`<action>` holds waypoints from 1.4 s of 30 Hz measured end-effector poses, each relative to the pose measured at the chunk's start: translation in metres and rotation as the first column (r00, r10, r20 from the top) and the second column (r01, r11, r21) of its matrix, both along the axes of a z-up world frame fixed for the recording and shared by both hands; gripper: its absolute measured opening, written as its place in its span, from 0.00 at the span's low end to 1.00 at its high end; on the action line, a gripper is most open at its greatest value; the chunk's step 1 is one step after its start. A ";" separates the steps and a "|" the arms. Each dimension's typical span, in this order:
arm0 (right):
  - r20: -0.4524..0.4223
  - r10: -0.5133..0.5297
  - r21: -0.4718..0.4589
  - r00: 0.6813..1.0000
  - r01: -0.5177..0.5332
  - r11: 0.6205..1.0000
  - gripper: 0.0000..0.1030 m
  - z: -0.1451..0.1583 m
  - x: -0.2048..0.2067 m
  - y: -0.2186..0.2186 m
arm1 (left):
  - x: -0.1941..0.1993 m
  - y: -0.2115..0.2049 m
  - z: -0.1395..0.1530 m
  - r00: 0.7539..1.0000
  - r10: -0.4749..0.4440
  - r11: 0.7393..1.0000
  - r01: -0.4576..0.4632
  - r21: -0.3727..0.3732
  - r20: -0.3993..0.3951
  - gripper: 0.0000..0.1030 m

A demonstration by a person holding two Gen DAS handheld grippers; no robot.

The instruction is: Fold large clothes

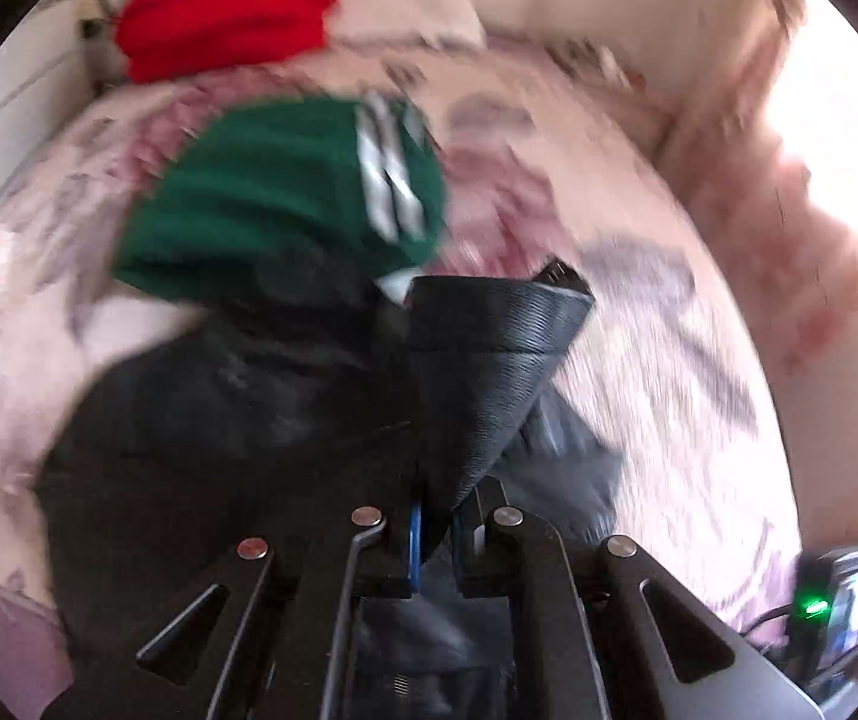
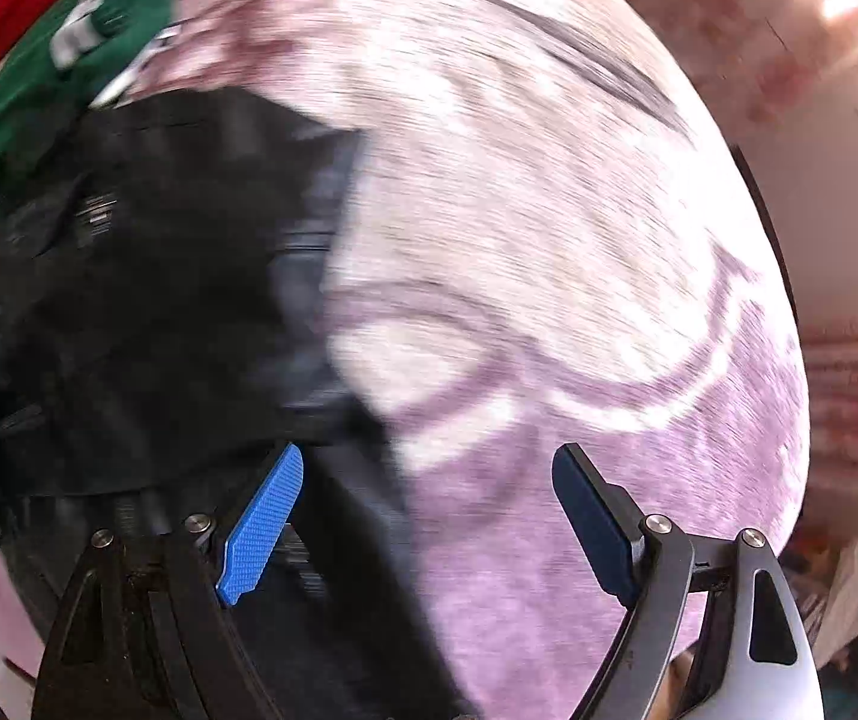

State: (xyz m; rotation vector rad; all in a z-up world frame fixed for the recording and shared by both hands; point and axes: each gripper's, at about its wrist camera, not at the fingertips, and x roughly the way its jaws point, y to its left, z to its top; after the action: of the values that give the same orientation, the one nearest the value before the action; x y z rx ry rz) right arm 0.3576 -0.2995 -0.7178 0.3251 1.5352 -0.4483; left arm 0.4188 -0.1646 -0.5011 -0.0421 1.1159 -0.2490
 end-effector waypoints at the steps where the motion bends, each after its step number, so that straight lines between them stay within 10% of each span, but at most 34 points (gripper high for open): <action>1: -0.005 -0.012 0.009 1.000 0.012 1.000 0.84 -0.004 -0.005 -0.010 | 0.001 -0.010 -0.015 0.999 -0.022 1.000 0.023 0.012 -0.046 0.06; 5: 0.006 -0.072 0.112 0.997 0.071 0.991 0.84 -0.009 -0.020 -0.050 | -0.010 -0.016 -0.042 0.980 -0.073 0.997 0.066 -0.041 -0.185 0.30; 7: 0.016 -0.106 0.179 0.994 0.102 0.979 0.84 -0.009 -0.019 -0.073 | -0.016 -0.004 -0.036 0.969 -0.084 0.992 0.060 -0.109 -0.231 0.79; 8: 0.021 -0.123 0.214 0.992 0.116 0.970 0.84 -0.007 -0.019 -0.080 | -0.021 0.009 -0.030 0.967 -0.078 0.990 0.047 -0.134 -0.242 0.85; 12: 0.081 -0.184 0.365 0.980 0.143 0.920 0.85 0.006 -0.009 -0.095 | -0.042 0.070 -0.008 0.960 0.014 0.988 -0.056 -0.142 -0.280 0.86; 16: 0.151 -0.196 0.493 0.969 0.098 0.864 0.85 0.010 0.030 -0.080 | -0.052 0.158 -0.007 0.947 0.202 0.979 -0.194 0.055 -0.249 0.86; 21: 0.158 -0.021 0.452 0.987 -0.053 0.890 0.84 -0.011 0.083 -0.022 | -0.034 0.258 -0.059 0.877 0.429 0.886 -0.361 0.289 -0.218 0.86; 22: 0.149 0.013 0.451 0.989 -0.080 0.889 0.77 -0.015 0.090 -0.013 | -0.029 0.269 -0.068 0.867 0.446 0.877 -0.375 0.300 -0.220 0.86; 25: 0.087 0.127 0.317 0.988 -0.148 0.937 0.06 -0.022 0.101 0.012 | -0.010 0.284 -0.092 0.853 0.465 0.869 -0.390 0.304 -0.237 0.87; 38: 0.039 0.066 0.242 0.997 -0.074 0.967 0.02 -0.006 0.071 -0.001 | 0.008 0.267 -0.079 0.924 0.313 0.924 -0.243 0.295 -0.219 0.88; 42: 0.094 -0.016 0.274 0.995 -0.010 0.962 0.18 0.021 0.063 -0.017 | -0.018 0.280 -0.058 0.916 0.351 0.915 -0.291 0.281 -0.193 0.88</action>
State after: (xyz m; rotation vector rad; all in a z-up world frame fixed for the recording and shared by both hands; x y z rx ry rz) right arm 0.4211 -0.3164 -0.6973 0.5564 1.5043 -0.2172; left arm 0.4008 0.1153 -0.5594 -0.0359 1.3544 0.2001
